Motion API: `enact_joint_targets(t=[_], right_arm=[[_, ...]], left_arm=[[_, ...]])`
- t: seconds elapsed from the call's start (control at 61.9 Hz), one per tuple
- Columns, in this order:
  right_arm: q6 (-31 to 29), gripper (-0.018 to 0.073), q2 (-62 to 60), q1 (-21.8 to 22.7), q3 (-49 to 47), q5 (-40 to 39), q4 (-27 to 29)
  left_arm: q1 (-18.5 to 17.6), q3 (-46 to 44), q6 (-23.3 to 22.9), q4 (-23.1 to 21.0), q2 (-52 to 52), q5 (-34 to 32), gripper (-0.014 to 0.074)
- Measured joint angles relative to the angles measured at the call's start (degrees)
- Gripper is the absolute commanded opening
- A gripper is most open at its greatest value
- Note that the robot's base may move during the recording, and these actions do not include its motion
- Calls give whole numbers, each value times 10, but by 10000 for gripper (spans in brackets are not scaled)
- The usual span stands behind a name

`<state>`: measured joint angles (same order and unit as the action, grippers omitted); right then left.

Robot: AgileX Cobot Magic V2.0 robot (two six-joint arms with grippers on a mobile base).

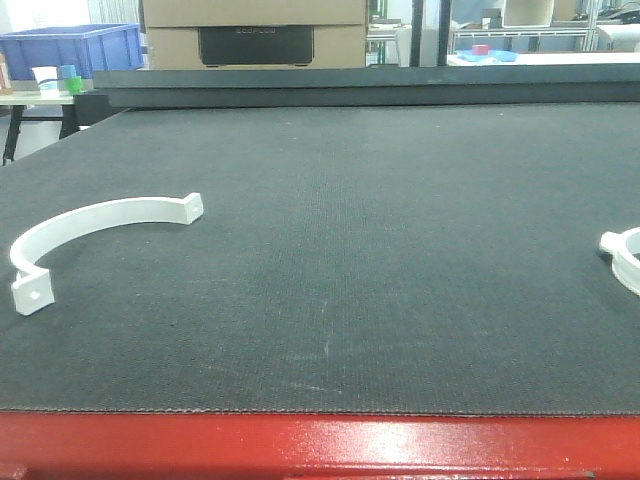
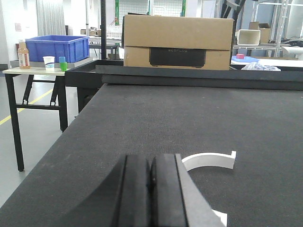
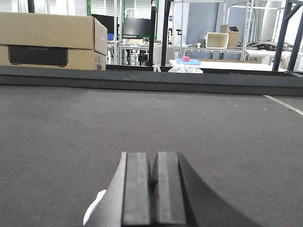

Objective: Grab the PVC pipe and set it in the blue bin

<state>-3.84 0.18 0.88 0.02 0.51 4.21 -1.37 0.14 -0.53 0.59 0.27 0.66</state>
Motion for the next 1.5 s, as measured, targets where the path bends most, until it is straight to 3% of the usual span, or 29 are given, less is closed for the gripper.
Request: enact_joint_targets(t=[0.921, 1.131, 1.244, 1.502], right_arm=[[0, -168, 0, 0, 0, -5, 0], [0, -168, 0, 0, 0, -137, 41], [0, -168, 0, 0, 0, -223, 51], [0, -168, -2, 0, -77, -218, 55]], left_arm=[[0, 0, 0, 0, 0, -7, -111], [0, 0, 0, -6, 0, -107, -111], [0, -8, 0, -6, 0, -126, -111], [0, -119, 5, -6, 12, -94, -111]])
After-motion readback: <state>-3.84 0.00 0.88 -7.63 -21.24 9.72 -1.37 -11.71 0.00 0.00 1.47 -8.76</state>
